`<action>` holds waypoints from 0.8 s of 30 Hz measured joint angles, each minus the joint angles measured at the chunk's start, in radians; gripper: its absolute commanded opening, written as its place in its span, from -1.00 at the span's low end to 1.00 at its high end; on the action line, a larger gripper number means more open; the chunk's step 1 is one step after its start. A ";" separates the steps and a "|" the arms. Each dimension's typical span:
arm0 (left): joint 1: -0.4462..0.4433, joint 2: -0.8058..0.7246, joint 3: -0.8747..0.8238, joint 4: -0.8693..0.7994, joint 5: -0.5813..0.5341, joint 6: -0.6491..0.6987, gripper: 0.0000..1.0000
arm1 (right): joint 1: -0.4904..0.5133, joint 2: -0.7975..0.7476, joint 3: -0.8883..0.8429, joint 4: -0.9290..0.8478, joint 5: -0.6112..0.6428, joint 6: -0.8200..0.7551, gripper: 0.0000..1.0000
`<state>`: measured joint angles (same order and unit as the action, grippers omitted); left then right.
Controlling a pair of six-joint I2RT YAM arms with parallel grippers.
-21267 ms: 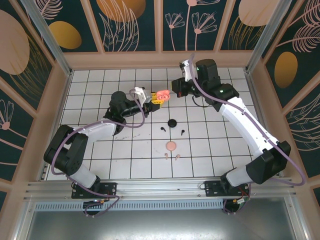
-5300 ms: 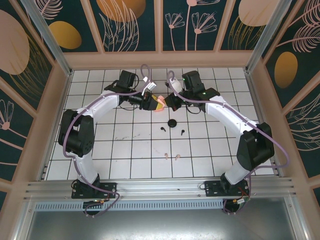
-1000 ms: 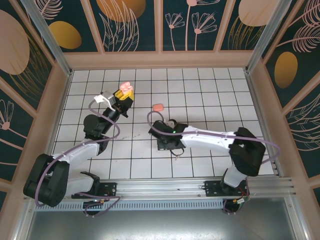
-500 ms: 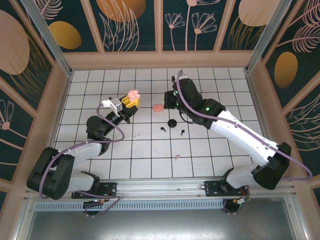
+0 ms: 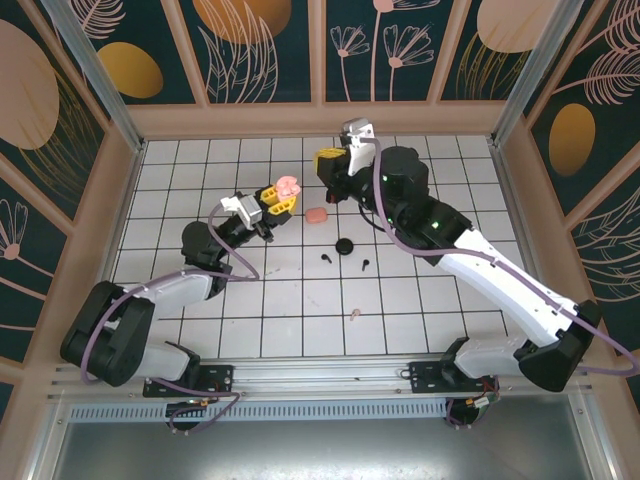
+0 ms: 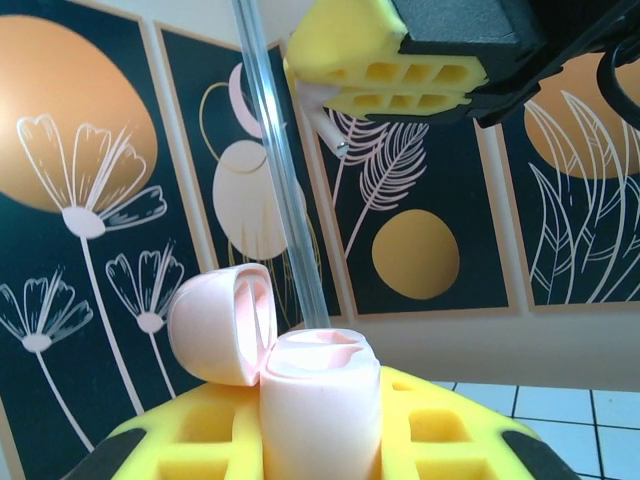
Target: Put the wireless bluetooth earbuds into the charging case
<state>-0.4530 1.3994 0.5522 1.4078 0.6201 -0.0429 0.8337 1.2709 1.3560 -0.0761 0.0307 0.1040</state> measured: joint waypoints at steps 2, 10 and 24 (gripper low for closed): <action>-0.006 0.023 0.015 0.019 0.000 0.006 -1.00 | 0.000 -0.013 -0.027 0.042 -0.033 -0.021 -0.89; -0.011 0.106 0.053 0.123 -0.001 -0.010 -1.00 | 0.000 -0.023 -0.121 0.149 -0.138 -0.056 -0.91; -0.013 0.139 0.081 0.187 0.001 -0.064 -1.00 | 0.010 -0.021 -0.161 0.261 -0.190 -0.065 -0.94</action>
<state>-0.4660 1.5383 0.6334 1.5944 0.6209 -0.1066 0.8436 1.2495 1.1950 0.1848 -0.1596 0.0391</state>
